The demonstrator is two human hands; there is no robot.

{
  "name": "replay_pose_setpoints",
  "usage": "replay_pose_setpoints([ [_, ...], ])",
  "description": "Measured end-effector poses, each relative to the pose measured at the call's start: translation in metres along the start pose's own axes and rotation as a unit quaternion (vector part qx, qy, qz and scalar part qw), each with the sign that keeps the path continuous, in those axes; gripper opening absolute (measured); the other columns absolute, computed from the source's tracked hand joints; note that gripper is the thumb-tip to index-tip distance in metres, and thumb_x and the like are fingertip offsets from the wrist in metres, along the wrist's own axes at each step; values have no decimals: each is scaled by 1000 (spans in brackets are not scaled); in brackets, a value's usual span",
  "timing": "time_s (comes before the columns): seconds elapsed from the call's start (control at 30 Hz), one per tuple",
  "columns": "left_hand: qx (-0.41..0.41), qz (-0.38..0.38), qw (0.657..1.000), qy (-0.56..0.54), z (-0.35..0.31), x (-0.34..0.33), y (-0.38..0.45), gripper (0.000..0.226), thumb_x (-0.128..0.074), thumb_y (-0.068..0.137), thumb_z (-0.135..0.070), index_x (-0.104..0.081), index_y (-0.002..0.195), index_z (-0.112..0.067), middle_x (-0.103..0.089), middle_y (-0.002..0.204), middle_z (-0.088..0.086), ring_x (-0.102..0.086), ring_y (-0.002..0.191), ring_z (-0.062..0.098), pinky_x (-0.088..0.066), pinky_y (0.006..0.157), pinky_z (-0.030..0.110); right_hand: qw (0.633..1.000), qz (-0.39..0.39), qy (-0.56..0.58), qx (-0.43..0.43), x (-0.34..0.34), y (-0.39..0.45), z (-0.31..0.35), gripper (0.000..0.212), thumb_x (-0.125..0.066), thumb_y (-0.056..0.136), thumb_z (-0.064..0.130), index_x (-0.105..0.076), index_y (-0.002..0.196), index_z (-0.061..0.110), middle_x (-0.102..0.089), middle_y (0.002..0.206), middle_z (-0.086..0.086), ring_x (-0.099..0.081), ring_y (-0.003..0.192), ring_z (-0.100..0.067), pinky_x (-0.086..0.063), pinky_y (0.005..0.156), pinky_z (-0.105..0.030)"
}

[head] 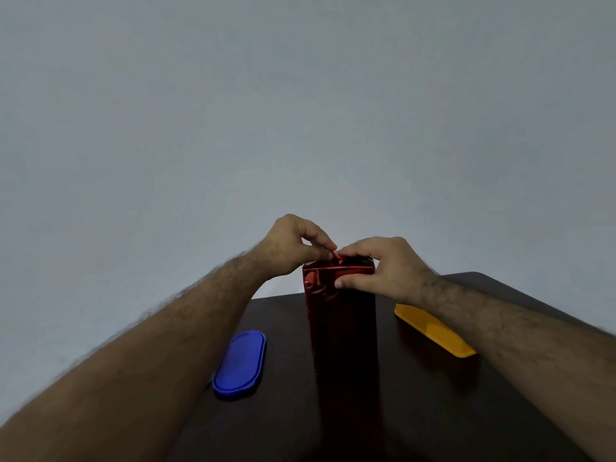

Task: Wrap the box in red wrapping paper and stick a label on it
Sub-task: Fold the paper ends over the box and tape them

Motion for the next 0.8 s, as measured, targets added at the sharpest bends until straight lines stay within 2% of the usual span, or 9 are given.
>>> replay_pose_setpoints([
  [0.1,-16,53,998,40,-7,3,-1,17,-84,89,-5,-87,100,-17,-82,92,-8,-72,77,-3,-53,73,14,1000,-1,-14,6,1,1,0,56,-91,73,55,-78,124,35,-76,116,17,-68,109,1,-52,95,-16],
  [0.17,-24,78,994,77,-9,4,-2,22,-79,92,-6,-87,104,-23,-82,96,-13,-73,86,-2,-54,78,15,999,-1,-43,28,2,2,4,51,-88,78,53,-78,124,34,-76,118,15,-67,112,-2,-51,98,-20],
  [0.33,-20,87,992,94,-7,0,-11,35,-62,88,-14,-86,109,-28,-81,107,-16,-74,105,3,-58,101,33,993,-11,-97,67,2,1,3,44,-79,86,56,-77,125,35,-77,112,16,-67,105,-4,-57,92,-31],
  [0.47,-61,71,989,112,-9,-5,-19,31,-65,89,-28,-85,113,-26,-80,112,-17,-71,110,1,-56,101,34,984,-51,-132,105,2,-1,3,37,-85,84,45,-81,117,29,-78,102,11,-68,95,-12,-57,84,-36],
  [0.57,-93,56,987,120,-12,-9,-24,29,-68,90,-29,-84,113,-23,-80,110,-14,-71,106,2,-55,90,23,982,-47,-142,116,2,1,2,33,-85,84,41,-81,114,29,-77,95,9,-68,88,-14,-54,83,-38],
  [0.63,-98,50,987,114,-13,-11,-27,28,-69,88,-27,-84,112,-23,-80,107,-14,-71,101,2,-52,84,19,982,-40,-144,113,3,3,0,33,-83,86,41,-79,118,32,-78,97,10,-68,90,-12,-50,93,-36],
  [0.73,-74,37,993,83,-15,-9,-27,26,-68,86,-26,-86,104,-23,-80,100,-14,-72,99,3,-57,90,31,988,-18,-131,75,5,4,-8,35,-80,91,40,-75,126,37,-77,113,15,-66,108,-7,-30,117,-37],
  [0.8,-40,32,998,34,-15,-8,-24,26,-66,84,-23,-87,99,-18,-82,95,-10,-75,96,7,-61,92,40,989,3,-144,46,6,5,-14,36,-77,93,41,-73,129,38,-75,122,17,-63,118,-6,-24,125,-41],
])
Point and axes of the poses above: each hand's wrist, its own y-axis towards the middle knuckle, its own x-axis out of the back of the hand, z = x × y, the point moved 5 cm from there along y, towards the middle knuckle
